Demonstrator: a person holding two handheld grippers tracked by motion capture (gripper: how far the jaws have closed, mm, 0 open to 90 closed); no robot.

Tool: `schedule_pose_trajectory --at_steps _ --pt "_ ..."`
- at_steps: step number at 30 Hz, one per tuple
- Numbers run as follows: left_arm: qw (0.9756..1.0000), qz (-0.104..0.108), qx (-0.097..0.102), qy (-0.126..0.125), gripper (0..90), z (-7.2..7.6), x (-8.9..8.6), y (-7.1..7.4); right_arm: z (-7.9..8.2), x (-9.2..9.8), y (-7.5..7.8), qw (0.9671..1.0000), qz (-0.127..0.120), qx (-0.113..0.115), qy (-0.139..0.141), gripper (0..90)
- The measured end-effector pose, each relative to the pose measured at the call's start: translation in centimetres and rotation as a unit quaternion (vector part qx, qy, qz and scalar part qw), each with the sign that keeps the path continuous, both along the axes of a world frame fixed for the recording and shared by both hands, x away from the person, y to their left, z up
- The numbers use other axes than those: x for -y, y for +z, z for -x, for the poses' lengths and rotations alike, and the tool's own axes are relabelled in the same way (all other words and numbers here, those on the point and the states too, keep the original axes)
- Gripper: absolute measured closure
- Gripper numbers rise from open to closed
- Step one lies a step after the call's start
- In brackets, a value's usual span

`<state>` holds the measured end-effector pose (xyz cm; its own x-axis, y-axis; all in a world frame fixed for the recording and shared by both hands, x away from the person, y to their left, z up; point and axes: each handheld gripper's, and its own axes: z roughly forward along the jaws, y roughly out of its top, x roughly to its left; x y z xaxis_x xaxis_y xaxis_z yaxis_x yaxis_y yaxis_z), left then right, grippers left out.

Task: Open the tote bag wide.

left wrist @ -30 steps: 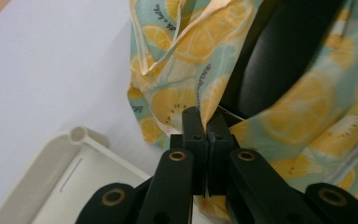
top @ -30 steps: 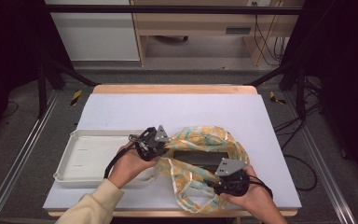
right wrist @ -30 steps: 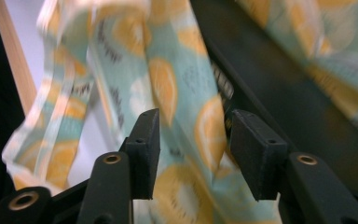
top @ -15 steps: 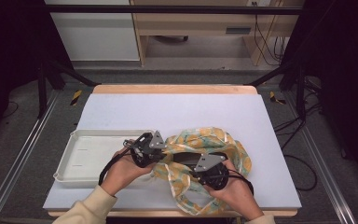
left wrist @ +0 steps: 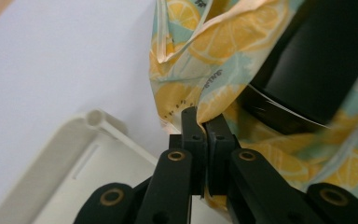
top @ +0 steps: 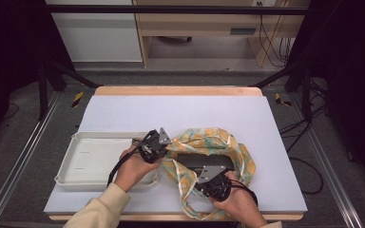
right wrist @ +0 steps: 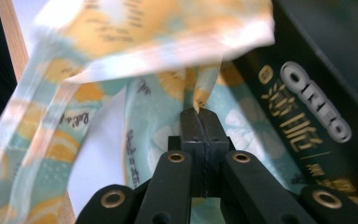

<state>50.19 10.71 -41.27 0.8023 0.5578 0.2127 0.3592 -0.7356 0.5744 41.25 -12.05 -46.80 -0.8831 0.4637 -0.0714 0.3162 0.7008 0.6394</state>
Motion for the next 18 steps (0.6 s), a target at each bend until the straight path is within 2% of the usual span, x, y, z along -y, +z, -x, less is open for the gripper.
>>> schedule_pose_trajectory --at_steps 2,5,11,14,18 --pt "0.9999 0.01 0.001 0.01 88.9 -0.6 0.2 -0.1 0.0 0.0 -0.1 1.0 -0.002 0.0 0.0 90.0" --pt "0.9998 0.011 -0.004 0.017 88.6 -1.3 0.7 -0.4 0.2 0.2 -0.1 1.0 -0.003 -0.004 0.002 90.0" --pt "0.9994 -0.01 -0.026 0.02 88.9 -2.5 1.3 -1.4 0.3 0.4 -0.3 1.0 -0.006 -0.004 0.002 90.0" --pt "0.9985 -0.008 -0.05 0.021 89.2 -3.1 1.5 -1.7 0.3 0.4 -0.3 1.0 -0.007 -0.003 0.002 90.0" --pt "0.9978 -0.026 -0.058 0.02 89.4 -3.3 1.8 -2.0 0.5 0.5 -0.4 0.9999 -0.01 -0.005 0.004 90.0"
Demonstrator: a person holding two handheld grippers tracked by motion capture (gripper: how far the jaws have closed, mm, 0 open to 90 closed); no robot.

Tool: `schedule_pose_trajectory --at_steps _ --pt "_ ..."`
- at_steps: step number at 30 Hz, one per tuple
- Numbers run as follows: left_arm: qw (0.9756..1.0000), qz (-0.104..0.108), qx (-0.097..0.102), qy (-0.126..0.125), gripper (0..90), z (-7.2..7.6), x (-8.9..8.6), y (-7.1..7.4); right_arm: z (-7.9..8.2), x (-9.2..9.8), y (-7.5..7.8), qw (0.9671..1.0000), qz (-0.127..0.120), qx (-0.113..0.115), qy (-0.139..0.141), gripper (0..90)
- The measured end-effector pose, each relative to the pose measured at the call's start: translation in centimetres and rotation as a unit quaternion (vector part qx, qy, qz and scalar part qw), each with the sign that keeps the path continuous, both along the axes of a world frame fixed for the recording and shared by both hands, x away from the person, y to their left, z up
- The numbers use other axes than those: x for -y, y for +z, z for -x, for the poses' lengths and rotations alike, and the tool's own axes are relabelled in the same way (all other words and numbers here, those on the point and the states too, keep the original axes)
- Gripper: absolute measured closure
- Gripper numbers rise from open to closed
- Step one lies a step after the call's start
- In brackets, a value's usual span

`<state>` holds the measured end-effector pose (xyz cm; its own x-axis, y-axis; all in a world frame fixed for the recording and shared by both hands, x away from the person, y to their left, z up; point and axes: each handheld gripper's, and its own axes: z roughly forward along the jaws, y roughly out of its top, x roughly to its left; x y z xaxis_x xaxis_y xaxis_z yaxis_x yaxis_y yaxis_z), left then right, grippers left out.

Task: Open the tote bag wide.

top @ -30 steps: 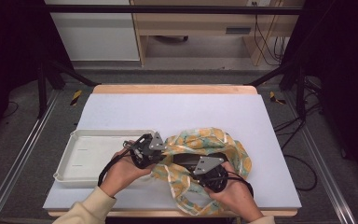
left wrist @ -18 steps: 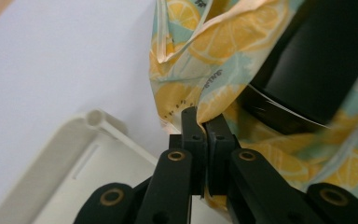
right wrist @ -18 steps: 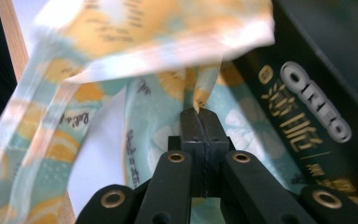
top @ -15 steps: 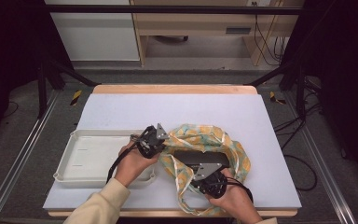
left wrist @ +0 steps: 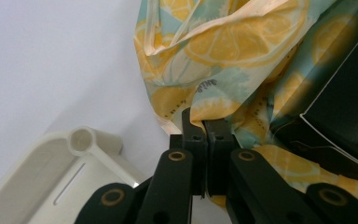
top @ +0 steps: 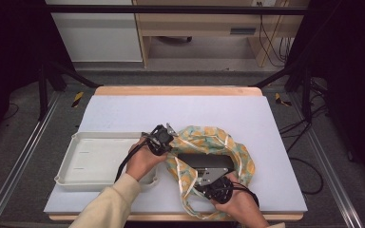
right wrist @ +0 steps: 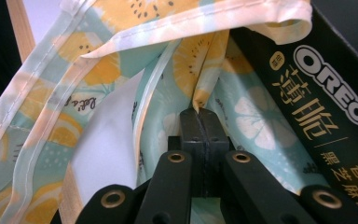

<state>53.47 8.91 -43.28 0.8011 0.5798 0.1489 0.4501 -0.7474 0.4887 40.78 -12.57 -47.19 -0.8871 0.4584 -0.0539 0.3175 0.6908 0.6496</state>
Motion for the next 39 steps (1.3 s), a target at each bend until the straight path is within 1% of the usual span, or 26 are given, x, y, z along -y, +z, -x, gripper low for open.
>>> schedule_pose_trajectory --at_steps 4,7,10,12,20,23,27,30,32,33,34,35,37,38,39 --pt "0.9999 -0.012 -0.009 -0.001 89.4 -0.2 0.1 -0.5 0.1 0.0 0.0 1.0 0.001 0.003 0.004 90.0" --pt "0.9995 -0.028 -0.017 -0.003 89.3 -0.5 0.3 -0.9 0.3 0.0 0.0 1.0 0.002 0.001 0.003 90.0" --pt "0.9993 -0.027 -0.025 -0.001 89.3 -0.7 0.3 -1.2 0.3 0.0 0.0 1.0 -0.001 0.002 0.004 90.0" --pt "0.9989 -0.034 -0.031 -0.002 89.3 -0.9 0.6 -1.6 0.4 0.0 -0.1 1.0 0.0 0.003 0.008 90.0" --pt "0.999 -0.033 -0.029 0.007 89.5 -1.1 0.7 -1.8 0.6 0.1 -0.1 0.9999 -0.003 0.003 0.01 90.0" --pt "0.9988 -0.035 -0.032 0.007 90.0 -1.1 0.8 -1.8 0.7 0.0 -0.1 0.9999 -0.002 0.005 0.011 90.0" --pt "0.9989 -0.025 -0.039 0.011 90.0 -1.3 0.6 -1.8 0.7 0.0 -0.1 0.9999 -0.002 0.006 0.011 90.0" --pt "0.9989 -0.024 -0.038 0.011 90.0 -1.3 0.6 -1.8 0.8 0.0 -0.1 0.9999 -0.004 0.006 0.012 90.0" --pt "0.999 -0.024 -0.036 0.011 89.6 -1.2 0.5 -1.8 0.8 0.0 -0.1 0.9999 -0.005 0.005 0.011 90.0" --pt "0.9991 -0.024 -0.032 0.01 87.8 -1.1 0.4 -1.7 0.9 0.1 -0.1 0.9999 -0.008 0.01 0.009 90.0" --pt "0.9994 -0.023 -0.024 0.009 87.8 -1.0 0.4 -1.6 0.9 0.1 -0.1 0.9999 -0.008 0.01 0.009 90.0" --pt "0.9996 -0.019 -0.016 0.01 85.3 -0.9 0.2 -1.4 0.9 0.1 -0.1 0.9999 -0.009 0.013 0.004 90.0" --pt "0.9999 -0.01 0.0 0.014 77.8 -0.5 -0.1 -1.0 0.8 0.3 -0.1 0.9997 -0.015 0.018 -0.005 90.0" --pt "0.9998 -0.001 0.012 0.018 72.0 -0.2 -0.4 -0.7 0.8 0.5 0.0 0.9995 -0.019 0.019 -0.014 89.3" --pt "0.9995 0.009 0.02 0.021 66.2 0.1 -0.7 -0.4 0.7 0.6 0.0 0.9993 -0.025 0.02 -0.02 85.5"
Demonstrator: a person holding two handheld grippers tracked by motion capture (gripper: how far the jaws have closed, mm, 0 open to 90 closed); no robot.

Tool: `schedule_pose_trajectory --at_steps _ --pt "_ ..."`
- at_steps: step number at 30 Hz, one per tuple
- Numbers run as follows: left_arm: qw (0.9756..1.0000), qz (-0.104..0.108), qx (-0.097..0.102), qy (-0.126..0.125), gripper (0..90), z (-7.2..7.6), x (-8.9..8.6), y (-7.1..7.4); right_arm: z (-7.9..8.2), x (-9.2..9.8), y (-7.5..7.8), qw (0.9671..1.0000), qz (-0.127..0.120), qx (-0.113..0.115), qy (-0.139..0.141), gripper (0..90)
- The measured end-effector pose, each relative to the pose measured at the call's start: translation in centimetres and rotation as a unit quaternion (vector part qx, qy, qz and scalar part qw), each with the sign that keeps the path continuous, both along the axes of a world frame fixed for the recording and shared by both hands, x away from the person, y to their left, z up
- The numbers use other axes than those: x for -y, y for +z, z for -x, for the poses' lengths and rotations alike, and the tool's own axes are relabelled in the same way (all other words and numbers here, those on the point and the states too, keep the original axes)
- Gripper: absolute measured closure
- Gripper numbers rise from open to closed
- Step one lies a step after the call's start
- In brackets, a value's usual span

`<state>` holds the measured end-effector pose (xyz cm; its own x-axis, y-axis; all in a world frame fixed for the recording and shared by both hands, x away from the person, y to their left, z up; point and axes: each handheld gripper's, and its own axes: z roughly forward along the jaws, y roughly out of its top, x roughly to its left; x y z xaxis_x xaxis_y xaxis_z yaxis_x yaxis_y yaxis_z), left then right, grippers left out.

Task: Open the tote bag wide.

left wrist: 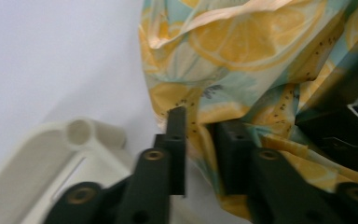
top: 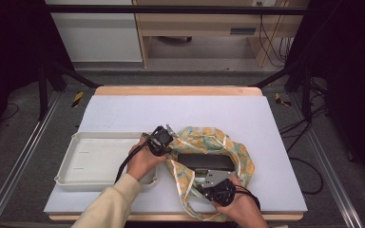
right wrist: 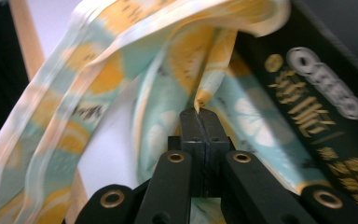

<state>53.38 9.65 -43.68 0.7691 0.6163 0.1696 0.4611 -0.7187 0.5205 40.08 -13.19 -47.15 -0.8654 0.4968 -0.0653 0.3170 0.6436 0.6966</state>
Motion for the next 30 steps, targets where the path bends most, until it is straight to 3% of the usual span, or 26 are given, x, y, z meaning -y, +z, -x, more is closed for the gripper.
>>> schedule_pose_trajectory --at_steps 4,8,14,16,22,26,27,30 --pt "0.999 0.033 0.031 0.003 50.0 1.2 -1.2 1.5 0.0 0.4 0.4 0.9998 -0.011 0.012 -0.014 76.6" --pt "0.9964 0.072 0.045 -0.01 45.0 2.6 -2.1 2.9 0.2 0.7 1.2 0.9993 -0.021 0.023 -0.023 73.9" --pt "0.9923 0.101 0.062 -0.037 40.7 4.7 -3.0 4.8 0.2 1.3 3.3 0.9977 -0.037 0.044 -0.036 79.3" --pt "0.9889 0.127 0.07 -0.036 41.3 5.7 -3.5 5.2 0.1 1.0 4.2 0.9967 -0.045 0.055 -0.04 83.9" --pt "0.9856 0.144 0.083 -0.032 43.9 8.2 -5.5 5.4 -1.1 -2.3 5.9 0.9941 -0.054 0.077 -0.054 90.0" --pt "0.9812 0.172 0.085 -0.024 45.2 9.1 -6.9 5.0 -2.3 -4.8 4.9 0.9958 -0.031 0.059 -0.063 90.0" --pt "0.9809 0.174 0.084 -0.022 47.0 9.2 -7.1 4.9 -2.3 -6.0 4.1 0.9974 -0.023 0.051 -0.046 90.0" --pt "0.981 0.172 0.085 -0.027 47.0 9.7 -7.3 4.5 -1.9 -7.2 3.5 0.9982 -0.022 0.048 -0.028 90.0"
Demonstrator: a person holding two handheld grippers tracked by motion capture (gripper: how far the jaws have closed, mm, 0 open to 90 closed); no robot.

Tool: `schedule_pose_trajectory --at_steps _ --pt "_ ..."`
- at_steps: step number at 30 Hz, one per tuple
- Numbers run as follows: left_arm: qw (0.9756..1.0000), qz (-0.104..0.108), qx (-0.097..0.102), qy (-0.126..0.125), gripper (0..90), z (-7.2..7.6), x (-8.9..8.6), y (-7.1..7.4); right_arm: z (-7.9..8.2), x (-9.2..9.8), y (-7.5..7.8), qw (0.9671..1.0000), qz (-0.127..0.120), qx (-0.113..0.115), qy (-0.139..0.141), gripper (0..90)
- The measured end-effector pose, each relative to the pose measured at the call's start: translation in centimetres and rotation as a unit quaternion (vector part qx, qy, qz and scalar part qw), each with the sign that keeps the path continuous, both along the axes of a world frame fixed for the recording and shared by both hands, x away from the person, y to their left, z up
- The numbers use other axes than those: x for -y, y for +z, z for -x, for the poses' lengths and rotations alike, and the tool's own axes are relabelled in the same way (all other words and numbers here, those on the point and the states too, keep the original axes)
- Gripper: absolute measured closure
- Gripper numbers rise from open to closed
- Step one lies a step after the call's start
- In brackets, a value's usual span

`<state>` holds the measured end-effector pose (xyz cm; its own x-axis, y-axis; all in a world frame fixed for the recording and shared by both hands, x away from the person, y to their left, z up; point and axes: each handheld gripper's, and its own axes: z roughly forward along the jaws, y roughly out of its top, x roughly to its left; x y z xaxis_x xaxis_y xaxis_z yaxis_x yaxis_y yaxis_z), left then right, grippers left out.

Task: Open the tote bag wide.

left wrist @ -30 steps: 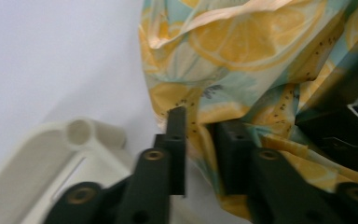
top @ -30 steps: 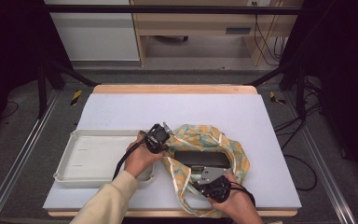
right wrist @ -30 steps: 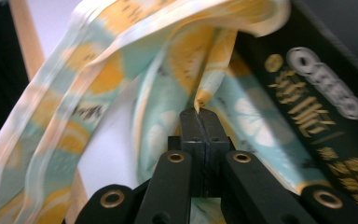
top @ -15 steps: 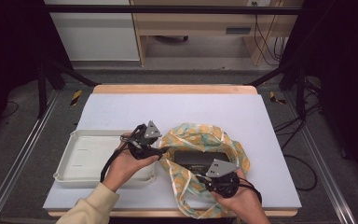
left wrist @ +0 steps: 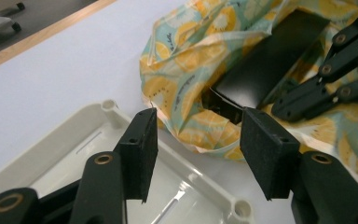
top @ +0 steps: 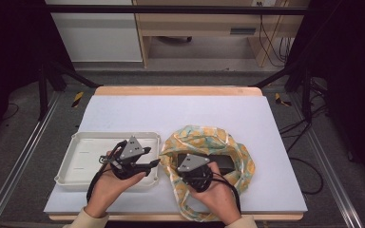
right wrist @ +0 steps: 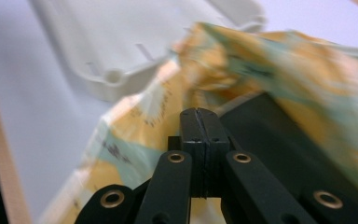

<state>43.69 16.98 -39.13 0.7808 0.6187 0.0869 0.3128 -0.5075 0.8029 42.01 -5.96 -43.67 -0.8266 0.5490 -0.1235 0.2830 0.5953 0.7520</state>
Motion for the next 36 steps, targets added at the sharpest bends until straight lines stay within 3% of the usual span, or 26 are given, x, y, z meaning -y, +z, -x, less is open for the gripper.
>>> schedule_pose_trajectory --at_steps 4,7,11,15,19,23,27,30,33,35,36 --pt "0.9995 0.03 -0.002 -0.002 49.7 0.7 -0.3 -0.2 0.3 -1.7 -1.5 0.9996 0.02 -0.013 0.011 90.0" --pt "0.9997 0.02 0.001 -0.011 53.5 1.3 0.2 -0.5 0.1 -2.2 -2.6 0.9993 0.029 -0.024 0.007 90.0" --pt "0.9997 0.024 -0.006 -0.01 61.5 1.6 0.7 -1.3 -0.2 -2.1 -3.9 0.9985 0.035 -0.04 0.004 90.0" --pt "0.9994 0.029 -0.012 -0.017 72.0 2.1 1.5 -2.0 0.1 -1.5 -3.6 0.9993 0.018 -0.034 -0.002 90.0" --pt "0.999 0.031 -0.013 -0.03 76.0 2.8 2.5 -2.5 0.7 -0.6 -2.6 0.9997 0.007 -0.024 -0.007 90.0" --pt "0.9986 0.02 -0.017 -0.045 79.8 3.5 3.8 -3.3 1.6 1.6 -0.9 0.9996 -0.003 -0.014 -0.024 90.0" --pt "0.9985 0.014 -0.014 -0.05 82.1 3.8 4.9 -3.8 2.1 5.1 0.9 0.9981 -0.019 0.013 -0.057 90.0" --pt "0.9984 0.015 -0.015 -0.053 83.6 3.7 5.6 -4.2 2.0 8.3 2.2 0.9941 -0.032 0.035 -0.097 90.0" --pt "0.9981 0.013 -0.021 -0.056 84.8 3.6 6.2 -4.5 1.4 11.5 2.7 0.9868 -0.037 0.055 -0.148 90.0" --pt "0.9982 0.01 -0.023 -0.055 85.5 3.4 6.7 -4.8 0.5 13.7 2.6 0.9816 -0.038 0.055 -0.179 90.0" --pt "0.9979 0.012 -0.026 -0.058 85.5 3.2 6.9 -4.9 0.5 13.7 2.6 0.9816 -0.038 0.055 -0.179 90.0"
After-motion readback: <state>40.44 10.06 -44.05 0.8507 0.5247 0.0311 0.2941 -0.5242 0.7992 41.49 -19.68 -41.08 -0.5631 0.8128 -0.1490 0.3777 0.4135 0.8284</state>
